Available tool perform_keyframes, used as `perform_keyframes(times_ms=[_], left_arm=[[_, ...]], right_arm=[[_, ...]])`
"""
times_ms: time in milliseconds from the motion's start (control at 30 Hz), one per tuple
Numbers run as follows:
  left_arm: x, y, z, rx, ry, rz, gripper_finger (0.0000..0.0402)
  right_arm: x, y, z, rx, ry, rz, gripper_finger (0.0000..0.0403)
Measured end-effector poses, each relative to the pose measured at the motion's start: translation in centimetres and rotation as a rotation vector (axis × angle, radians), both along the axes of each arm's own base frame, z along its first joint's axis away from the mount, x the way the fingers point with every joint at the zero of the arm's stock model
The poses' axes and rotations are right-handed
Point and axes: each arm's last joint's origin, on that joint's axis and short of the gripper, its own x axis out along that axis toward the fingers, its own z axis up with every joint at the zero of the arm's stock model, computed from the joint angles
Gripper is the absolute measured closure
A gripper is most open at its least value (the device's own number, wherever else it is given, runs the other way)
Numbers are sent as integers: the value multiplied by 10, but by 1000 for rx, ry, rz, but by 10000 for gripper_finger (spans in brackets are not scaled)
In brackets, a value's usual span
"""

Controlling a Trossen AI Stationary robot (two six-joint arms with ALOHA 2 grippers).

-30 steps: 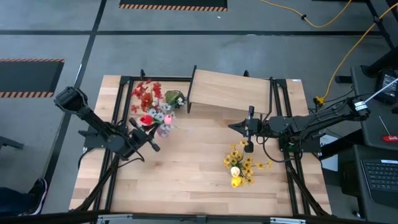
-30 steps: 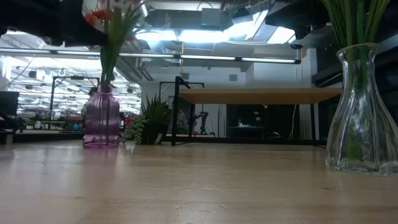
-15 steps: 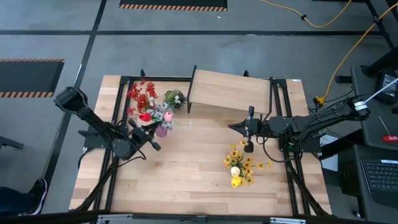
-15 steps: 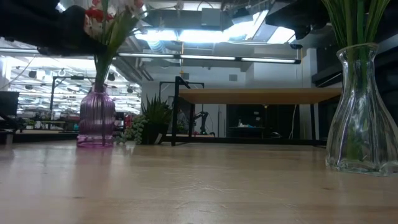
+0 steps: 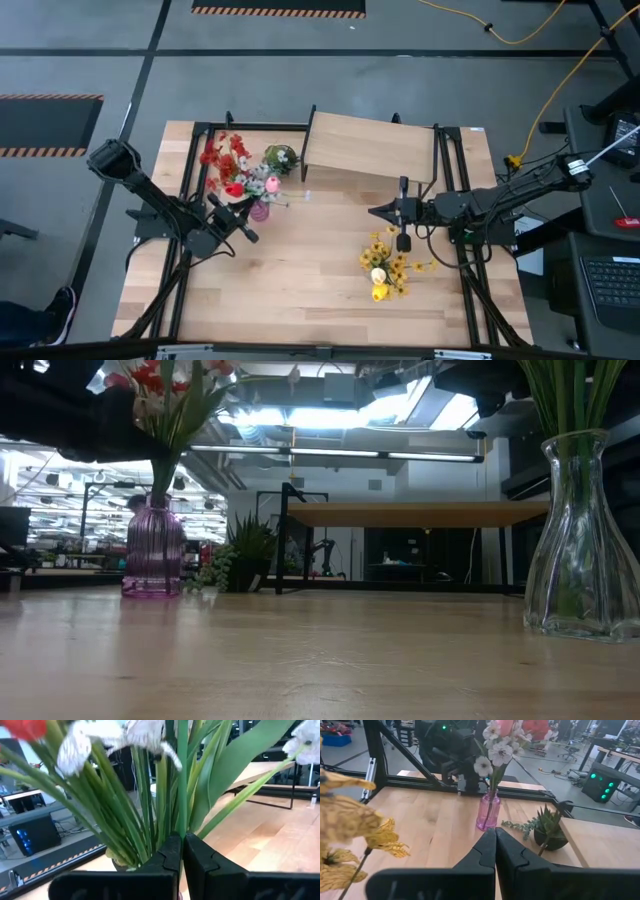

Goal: Pick and place flowers into a vace then onto a shelf
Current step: Put the red flower into the violet vase

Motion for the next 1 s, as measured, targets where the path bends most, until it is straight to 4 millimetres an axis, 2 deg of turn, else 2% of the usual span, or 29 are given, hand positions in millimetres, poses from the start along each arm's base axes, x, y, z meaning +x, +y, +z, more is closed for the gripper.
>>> perform_keyframes(times_ms=[633,1000], left_arm=[[-6,5,-22,-50,15,-72,398],[-6,3,-23,-35,67,-109,390]], right_arm=[[0,0,0,0,0,0,402],[0,0,0,5,-1,-1,402]])
